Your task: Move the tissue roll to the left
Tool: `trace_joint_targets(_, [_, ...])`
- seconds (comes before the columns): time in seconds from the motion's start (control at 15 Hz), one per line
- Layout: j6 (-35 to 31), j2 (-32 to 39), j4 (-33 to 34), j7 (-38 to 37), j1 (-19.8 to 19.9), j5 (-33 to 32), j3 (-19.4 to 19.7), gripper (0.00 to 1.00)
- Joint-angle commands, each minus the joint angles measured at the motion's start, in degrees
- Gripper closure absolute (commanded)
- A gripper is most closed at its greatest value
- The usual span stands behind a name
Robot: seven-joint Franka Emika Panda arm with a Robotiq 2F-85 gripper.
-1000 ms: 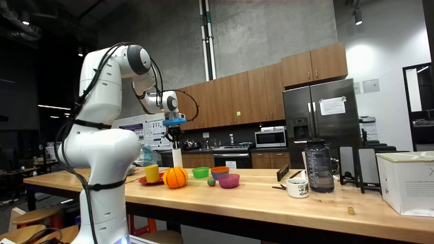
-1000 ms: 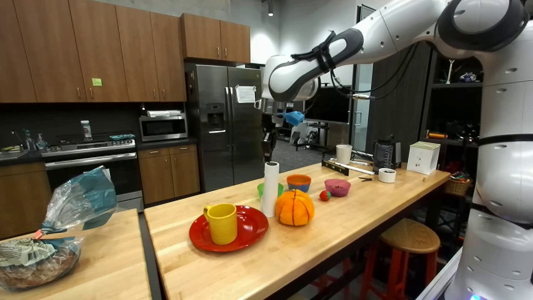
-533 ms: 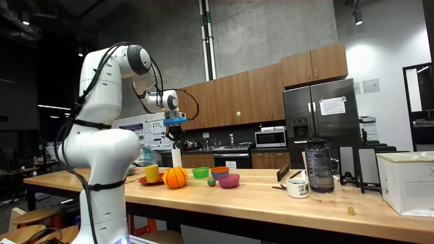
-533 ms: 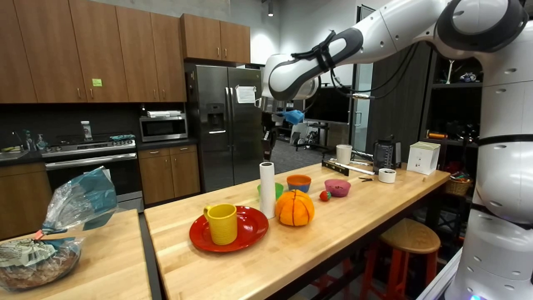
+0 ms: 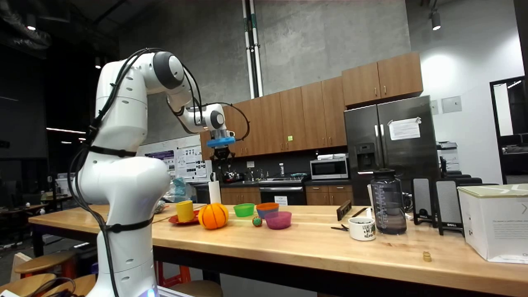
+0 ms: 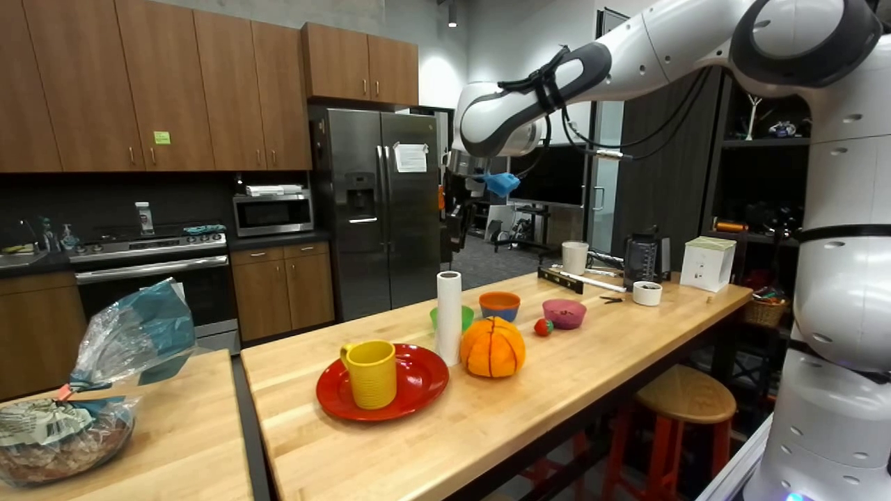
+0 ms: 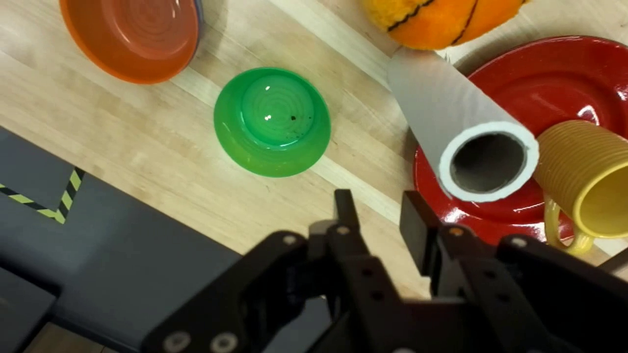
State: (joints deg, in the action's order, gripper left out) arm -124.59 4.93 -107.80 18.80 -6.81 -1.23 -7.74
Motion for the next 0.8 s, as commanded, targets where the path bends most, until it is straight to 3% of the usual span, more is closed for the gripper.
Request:
trace_joint_targets(0.0, [-0.09, -2.39, -1.02, 0.00, 1.52, 0.25, 1.39, 0.38])
trace_joint_targets(0.4, [-1.37, -4.70, -2.09, 0.77, 4.10, 2.46, 3.88, 0.01])
trace_joint_targets(0.73, [-2.73, -6.53, -3.08, 0.48, 5.82, 4.38, 5.92, 0.00])
